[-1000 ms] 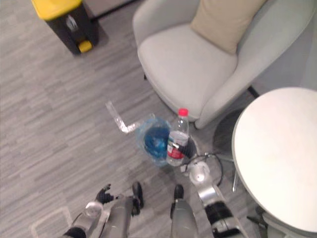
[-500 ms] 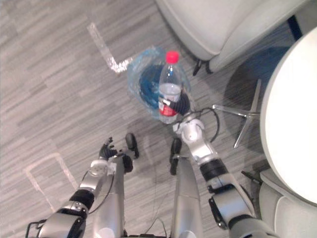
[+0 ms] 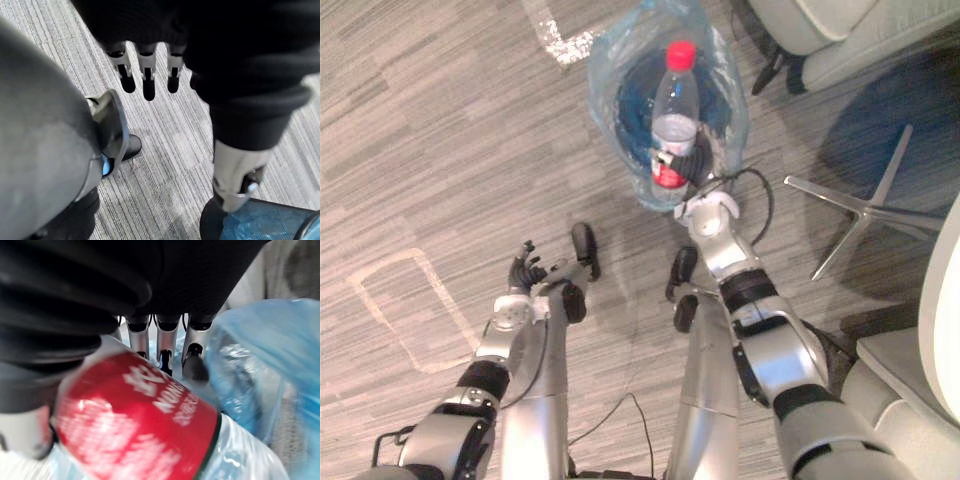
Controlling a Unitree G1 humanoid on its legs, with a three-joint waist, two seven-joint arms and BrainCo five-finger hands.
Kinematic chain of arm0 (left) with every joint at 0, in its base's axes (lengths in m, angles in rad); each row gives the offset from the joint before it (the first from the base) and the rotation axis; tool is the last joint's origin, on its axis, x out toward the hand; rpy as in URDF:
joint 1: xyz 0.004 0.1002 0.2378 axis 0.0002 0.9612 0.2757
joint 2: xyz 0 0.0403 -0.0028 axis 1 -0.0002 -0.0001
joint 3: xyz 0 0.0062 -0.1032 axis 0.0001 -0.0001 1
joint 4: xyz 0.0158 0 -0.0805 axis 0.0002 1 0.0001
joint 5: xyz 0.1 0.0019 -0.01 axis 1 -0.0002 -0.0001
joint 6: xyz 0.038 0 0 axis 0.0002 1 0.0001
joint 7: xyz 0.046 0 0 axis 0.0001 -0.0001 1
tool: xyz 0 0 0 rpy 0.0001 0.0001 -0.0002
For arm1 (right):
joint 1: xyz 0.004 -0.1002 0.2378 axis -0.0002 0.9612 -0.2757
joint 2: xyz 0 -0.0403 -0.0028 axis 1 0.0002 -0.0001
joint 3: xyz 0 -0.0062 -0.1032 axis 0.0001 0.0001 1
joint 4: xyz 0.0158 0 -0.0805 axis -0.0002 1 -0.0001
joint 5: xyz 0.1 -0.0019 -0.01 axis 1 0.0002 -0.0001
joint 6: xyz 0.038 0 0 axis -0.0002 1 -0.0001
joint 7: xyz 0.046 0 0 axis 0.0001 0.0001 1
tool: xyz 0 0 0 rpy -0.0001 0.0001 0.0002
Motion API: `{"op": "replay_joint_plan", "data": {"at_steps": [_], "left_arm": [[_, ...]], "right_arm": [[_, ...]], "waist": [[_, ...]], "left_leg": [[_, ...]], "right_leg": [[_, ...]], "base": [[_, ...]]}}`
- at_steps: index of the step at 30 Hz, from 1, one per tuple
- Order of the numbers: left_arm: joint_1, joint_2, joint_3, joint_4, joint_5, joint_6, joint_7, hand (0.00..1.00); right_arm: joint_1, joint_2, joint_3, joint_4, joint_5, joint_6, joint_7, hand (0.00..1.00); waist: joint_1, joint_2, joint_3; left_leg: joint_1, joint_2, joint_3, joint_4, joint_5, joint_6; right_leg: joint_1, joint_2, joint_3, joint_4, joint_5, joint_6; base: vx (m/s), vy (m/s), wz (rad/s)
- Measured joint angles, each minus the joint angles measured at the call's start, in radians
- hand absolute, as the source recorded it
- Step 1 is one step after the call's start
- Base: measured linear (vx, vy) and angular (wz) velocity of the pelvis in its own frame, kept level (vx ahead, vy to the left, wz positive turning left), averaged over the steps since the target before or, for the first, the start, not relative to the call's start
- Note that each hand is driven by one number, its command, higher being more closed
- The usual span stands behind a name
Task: Gather rubbish on tea table into small bin, then transfer packed bag to large trash can.
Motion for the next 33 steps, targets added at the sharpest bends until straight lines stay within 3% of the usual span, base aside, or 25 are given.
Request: {"op": "replay_joint_plan", "data": {"at_steps": [7,15,25,33], "left_arm": [[0.000,-0.001,0.000,-0.001,0.000,0.000,0.000,0.00],[0.001,0.000,0.000,-0.001,0.002,0.001,0.000,0.00],[0.001,0.001,-0.003,0.004,0.020,0.000,0.000,0.00],[0.001,0.002,-0.003,0.012,0.018,-0.024,0.007,0.00]], "right_arm": [[0.003,0.002,-0.015,-0.015,-0.009,0.000,-0.032,0.00],[0.060,0.013,-0.002,-0.134,-0.093,-0.003,-0.033,0.00],[0.089,0.014,0.059,-0.124,-0.246,-0.003,-0.025,0.00],[0.027,0.050,0.096,0.140,-0.280,0.006,-0.009,0.00]], "waist": [[-0.007,-0.005,-0.003],[-0.022,-0.016,-0.009],[-0.024,-0.034,-0.019],[-0.019,-0.035,-0.020]], "left_leg": [[-0.002,-0.001,-0.005,-0.008,0.012,-0.004],[-0.004,0.004,-0.006,0.003,0.012,-0.004],[0.008,0.004,0.006,-0.030,0.025,0.001],[-0.003,-0.010,-0.006,-0.083,0.054,-0.014]], "right_leg": [[0.000,-0.002,-0.009,-0.001,0.003,-0.010],[0.001,0.002,-0.010,0.001,0.005,-0.013],[0.002,-0.001,-0.012,-0.010,0.006,-0.014],[-0.007,-0.007,-0.032,-0.034,0.014,-0.026]], "base": [[0.00,-0.010,0.03],[-0.01,-0.003,-0.01],[-0.04,-0.019,0.02],[0.00,-0.016,0.08]]}}
